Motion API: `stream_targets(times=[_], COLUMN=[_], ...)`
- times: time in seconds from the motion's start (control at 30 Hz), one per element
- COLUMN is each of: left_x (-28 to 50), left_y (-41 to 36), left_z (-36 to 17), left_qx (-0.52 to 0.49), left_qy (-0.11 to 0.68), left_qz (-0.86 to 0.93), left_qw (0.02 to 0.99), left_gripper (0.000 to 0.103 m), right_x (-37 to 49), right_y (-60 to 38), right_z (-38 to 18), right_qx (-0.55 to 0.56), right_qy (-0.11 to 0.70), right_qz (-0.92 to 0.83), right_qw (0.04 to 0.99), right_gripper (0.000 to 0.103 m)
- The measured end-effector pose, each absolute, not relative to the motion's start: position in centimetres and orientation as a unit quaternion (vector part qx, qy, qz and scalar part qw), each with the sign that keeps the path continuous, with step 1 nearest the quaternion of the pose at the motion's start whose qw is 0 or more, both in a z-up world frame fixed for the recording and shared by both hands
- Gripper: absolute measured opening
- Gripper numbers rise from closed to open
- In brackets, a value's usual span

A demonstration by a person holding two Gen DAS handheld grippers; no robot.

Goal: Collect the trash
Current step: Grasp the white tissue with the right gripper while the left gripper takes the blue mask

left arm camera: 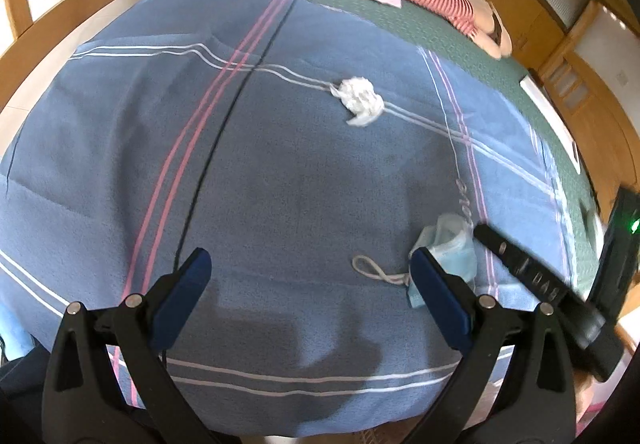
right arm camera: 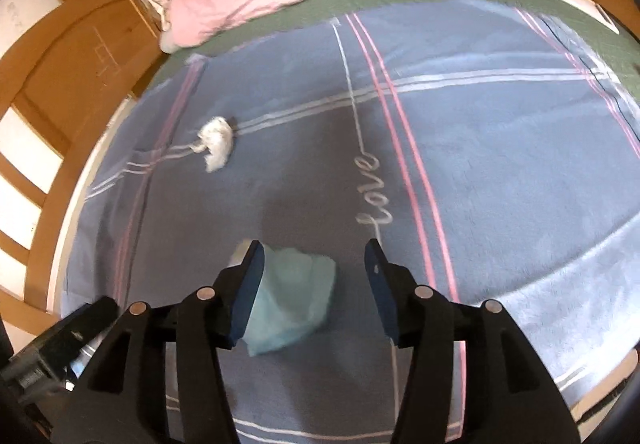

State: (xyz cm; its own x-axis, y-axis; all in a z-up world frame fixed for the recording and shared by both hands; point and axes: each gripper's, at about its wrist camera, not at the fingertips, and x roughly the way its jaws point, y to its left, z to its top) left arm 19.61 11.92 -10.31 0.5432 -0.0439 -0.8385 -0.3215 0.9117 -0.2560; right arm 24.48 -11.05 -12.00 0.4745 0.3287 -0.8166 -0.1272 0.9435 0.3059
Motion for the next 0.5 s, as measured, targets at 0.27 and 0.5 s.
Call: stream_targets(times=[0.27, 0.5], left_x=[17.5, 15.9], left_y=[16.4, 18.8], left_z=[-9.9, -9.6], left_qx=[-0.281, -0.331], left_qy=[0.420, 0.379], left_qz=[0.155, 0.207], left_qw=[0.849, 0.839], left_gripper=[0.099, 0.099], right_x=[24.2, 26.1], right_y=[-8.5, -3.2], right_z=[-13.3, -9.9], right_qx=[0.081, 0.088], right_qy=[0.519, 0.488], right_qz=[0.179, 0.313], right_qw=[0.832, 0.810], right_gripper=[0.022, 0.036])
